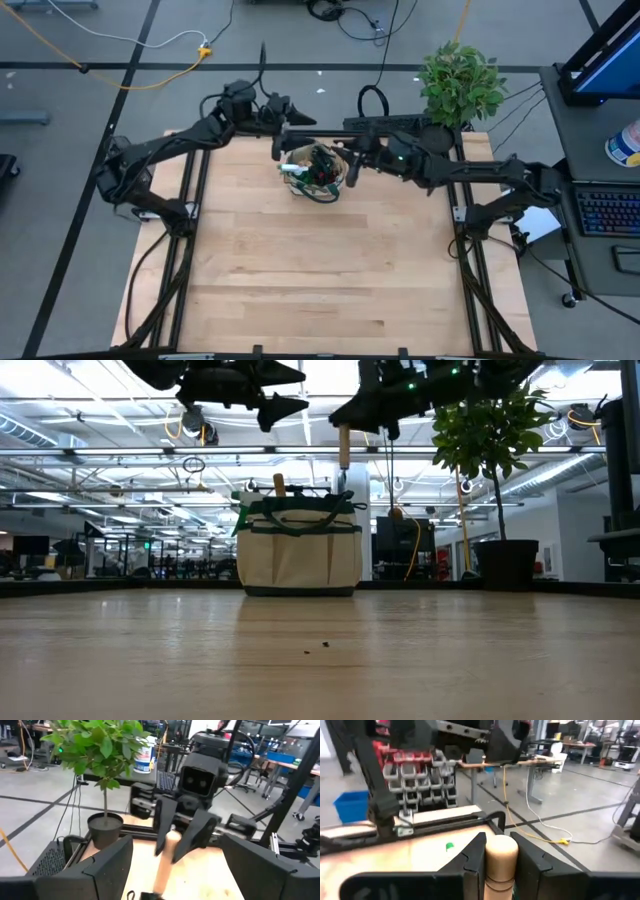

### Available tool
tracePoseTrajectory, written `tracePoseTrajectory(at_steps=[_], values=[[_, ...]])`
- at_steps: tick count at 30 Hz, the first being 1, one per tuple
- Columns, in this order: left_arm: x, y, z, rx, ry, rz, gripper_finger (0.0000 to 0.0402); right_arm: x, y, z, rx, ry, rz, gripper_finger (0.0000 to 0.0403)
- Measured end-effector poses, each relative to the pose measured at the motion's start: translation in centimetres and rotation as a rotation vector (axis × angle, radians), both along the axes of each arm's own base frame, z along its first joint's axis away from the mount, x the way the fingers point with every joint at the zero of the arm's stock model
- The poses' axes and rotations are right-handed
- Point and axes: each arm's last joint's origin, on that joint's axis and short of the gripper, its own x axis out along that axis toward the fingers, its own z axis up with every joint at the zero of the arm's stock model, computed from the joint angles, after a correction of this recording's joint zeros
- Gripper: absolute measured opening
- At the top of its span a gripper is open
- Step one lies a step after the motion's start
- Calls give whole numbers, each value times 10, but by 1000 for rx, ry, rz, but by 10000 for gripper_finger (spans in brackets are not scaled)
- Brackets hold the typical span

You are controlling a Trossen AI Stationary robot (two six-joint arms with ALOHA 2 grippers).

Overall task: Pick & Place Garden tools in Gardening bag
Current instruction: Put the brown trowel into the gardening bag, then return to Home Position

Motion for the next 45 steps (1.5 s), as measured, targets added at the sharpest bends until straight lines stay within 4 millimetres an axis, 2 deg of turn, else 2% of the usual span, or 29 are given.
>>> tracePoseTrajectory(at_steps=[4, 10, 16, 21, 26, 33, 37, 40, 45], values=[[-7, -9, -3, 15, -22, -10, 315, 11, -2, -4, -26, 64, 27, 57], [-31, -25, -14, 16, -108, -4, 313, 24, -6, -15, -36, 130, 32, 57], [-64, -48, -26, 41, -201, 19, 310, 29, -9, -31, -18, 236, 38, 57], [-92, -65, -37, 42, -286, 83, 310, 29, -9, -34, -8, 265, 58, 57], [-111, -78, -51, 36, -340, 91, 310, 28, -9, -39, 8, 311, 59, 57], [-121, -90, -69, 22, -353, 75, 310, 24, -8, -51, 22, 345, 58, 131], [-120, -92, -72, 13, -346, 59, 310, 24, -8, -50, 12, 340, 22, 150], [-119, -94, -72, 10, -345, 38, 310, 24, -6, -44, -10, 297, -12, 154], [-118, -94, -75, -21, -314, 39, 310, 19, 4, -21, -41, 194, 9, 151]])
